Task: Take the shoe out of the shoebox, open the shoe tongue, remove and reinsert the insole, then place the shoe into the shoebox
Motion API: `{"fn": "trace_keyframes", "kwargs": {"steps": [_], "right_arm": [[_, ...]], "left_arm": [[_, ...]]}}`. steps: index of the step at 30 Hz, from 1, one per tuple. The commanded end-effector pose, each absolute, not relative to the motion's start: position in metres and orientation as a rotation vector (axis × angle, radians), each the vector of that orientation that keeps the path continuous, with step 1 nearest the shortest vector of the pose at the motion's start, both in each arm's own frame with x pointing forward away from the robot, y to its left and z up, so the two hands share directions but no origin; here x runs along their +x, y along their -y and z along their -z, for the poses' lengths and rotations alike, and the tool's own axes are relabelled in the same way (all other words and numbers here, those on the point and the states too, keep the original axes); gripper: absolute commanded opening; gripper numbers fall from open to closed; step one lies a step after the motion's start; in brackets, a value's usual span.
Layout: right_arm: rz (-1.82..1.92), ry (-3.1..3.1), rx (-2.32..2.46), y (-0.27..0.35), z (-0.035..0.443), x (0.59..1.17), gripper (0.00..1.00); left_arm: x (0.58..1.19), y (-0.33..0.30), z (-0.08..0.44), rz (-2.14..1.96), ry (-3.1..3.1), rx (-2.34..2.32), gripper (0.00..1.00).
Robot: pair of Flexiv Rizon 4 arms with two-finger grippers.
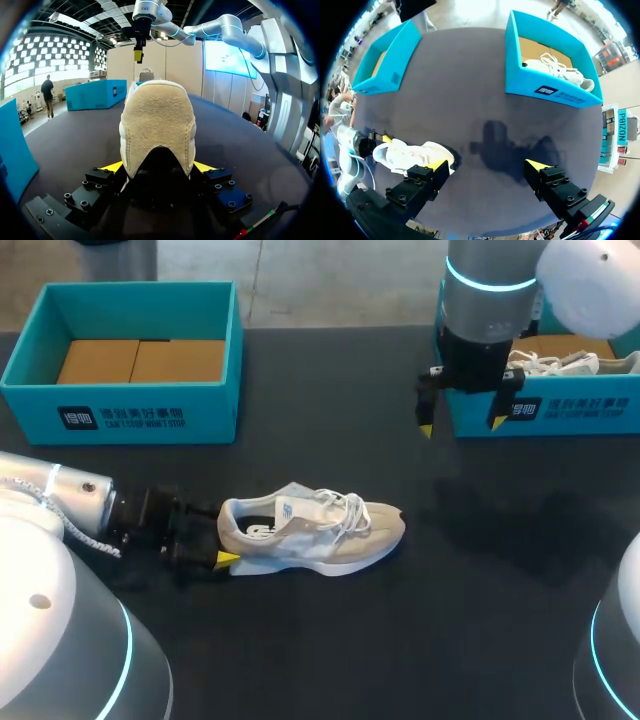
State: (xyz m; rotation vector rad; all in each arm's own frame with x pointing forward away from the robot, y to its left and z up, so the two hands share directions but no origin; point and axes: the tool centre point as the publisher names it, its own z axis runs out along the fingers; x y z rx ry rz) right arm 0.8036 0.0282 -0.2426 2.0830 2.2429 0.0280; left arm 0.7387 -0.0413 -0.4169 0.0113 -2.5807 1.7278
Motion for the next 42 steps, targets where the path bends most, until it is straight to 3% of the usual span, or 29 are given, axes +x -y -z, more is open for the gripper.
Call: {"fn": "trace_keyframes", "kwargs": {"steps": [1,20,42], "right_arm": [[-0.025,-2.244,2.084,-0.029,0.243,0.805,1.0],[0.068,-2.168,2.062,-0.127,0.251,0.781,1.0],[-0.023,-2.056,2.205,-0.226,0.292,0.747,1.0]], "left_arm": [[0.739,0.042,0.42,-1.726,2.582,0.012,0.0],[0.739,0.042,0.42,-1.726,2.582,0.012,0.0],[0.739,0.042,0.42,-1.726,2.582,0.012,0.0]]}}
